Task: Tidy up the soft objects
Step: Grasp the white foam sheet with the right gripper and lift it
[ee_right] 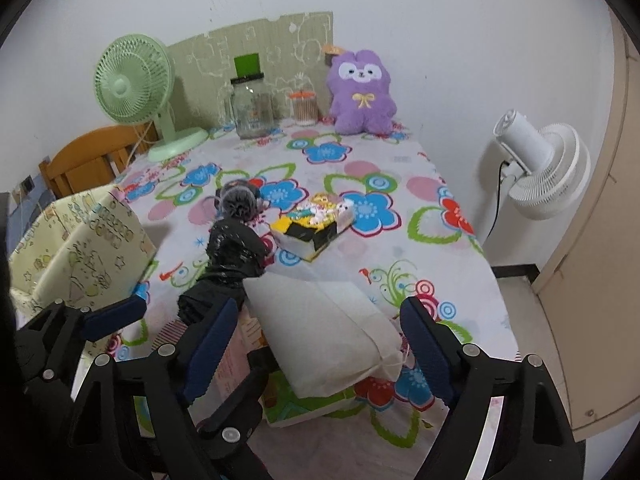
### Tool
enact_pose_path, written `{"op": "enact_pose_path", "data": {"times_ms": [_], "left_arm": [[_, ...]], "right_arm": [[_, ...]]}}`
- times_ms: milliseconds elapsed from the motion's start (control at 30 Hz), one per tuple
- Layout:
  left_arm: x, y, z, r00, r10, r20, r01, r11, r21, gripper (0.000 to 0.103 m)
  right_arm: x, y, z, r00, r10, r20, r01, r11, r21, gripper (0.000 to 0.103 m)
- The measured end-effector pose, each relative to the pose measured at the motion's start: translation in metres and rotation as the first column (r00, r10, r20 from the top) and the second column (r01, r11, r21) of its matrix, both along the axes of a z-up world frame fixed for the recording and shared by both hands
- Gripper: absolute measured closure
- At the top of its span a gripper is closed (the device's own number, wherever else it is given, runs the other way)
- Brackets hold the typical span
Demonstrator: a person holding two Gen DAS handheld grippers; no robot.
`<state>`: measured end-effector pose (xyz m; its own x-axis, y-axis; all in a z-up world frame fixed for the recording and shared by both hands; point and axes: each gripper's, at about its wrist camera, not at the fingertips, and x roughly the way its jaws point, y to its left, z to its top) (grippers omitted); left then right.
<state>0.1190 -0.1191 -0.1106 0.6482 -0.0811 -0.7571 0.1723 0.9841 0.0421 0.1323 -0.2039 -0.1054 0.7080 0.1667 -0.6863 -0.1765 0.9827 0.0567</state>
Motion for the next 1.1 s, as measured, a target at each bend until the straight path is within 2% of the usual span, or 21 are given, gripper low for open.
{"op": "enact_pose_path", "data": {"times_ms": [167, 233, 267, 333, 433, 600, 900, 1100], "left_arm": [[0.003, -0.003, -0.004, 1.0, -0.01, -0.01, 0.01, 1.0, 0.01, 0.003], [0.003, -0.003, -0.006, 1.0, -0.01, -0.019, 0.01, 1.0, 0.013, 0.003], [0.003, -0.004, -0.006, 1.0, -0.01, -0.019, 0.011, 1.0, 0.014, 0.003], [0.003, -0.005, -0.005, 1.0, -0.011, -0.018, 0.011, 1.0, 0.011, 0.003], [0.003, -0.005, -0.005, 1.0, -0.009, -0.024, 0.009, 1.0, 0.003, 0.003], [0.0, -0.012, -0.002, 1.0, -0.023, -0.021, 0.023, 1.0, -0.002, 0.003], [-0.004, -0.035, 0.0, 0.996, -0.092, -0.002, 0.092, 0.996, 0.013, 0.003], [0.0, -0.049, -0.007, 0.992, -0.127, -0.021, 0.127, 0.992, 0.013, 0.003]], "right_arm": [[0.007, 0.001, -0.012, 0.999, 0.007, -0.049, -0.007, 1.0, 0.002, 0.033], [0.01, 0.0, -0.017, 0.997, 0.006, -0.078, -0.005, 1.0, 0.019, 0.046], [0.011, -0.001, -0.019, 0.996, 0.006, -0.087, -0.004, 1.0, 0.024, 0.049], [0.011, -0.001, -0.019, 0.997, 0.009, -0.079, -0.007, 1.0, 0.024, 0.062], [0.007, -0.001, -0.015, 0.998, 0.012, -0.058, -0.01, 1.0, 0.025, 0.074], [0.002, -0.009, -0.01, 0.999, -0.013, -0.038, 0.014, 0.999, 0.029, 0.08], [-0.011, -0.035, -0.003, 0.995, -0.1, -0.001, 0.1, 0.995, 0.006, 0.081], [-0.014, -0.05, -0.006, 0.988, -0.153, 0.005, 0.153, 0.988, -0.008, 0.082]]}}
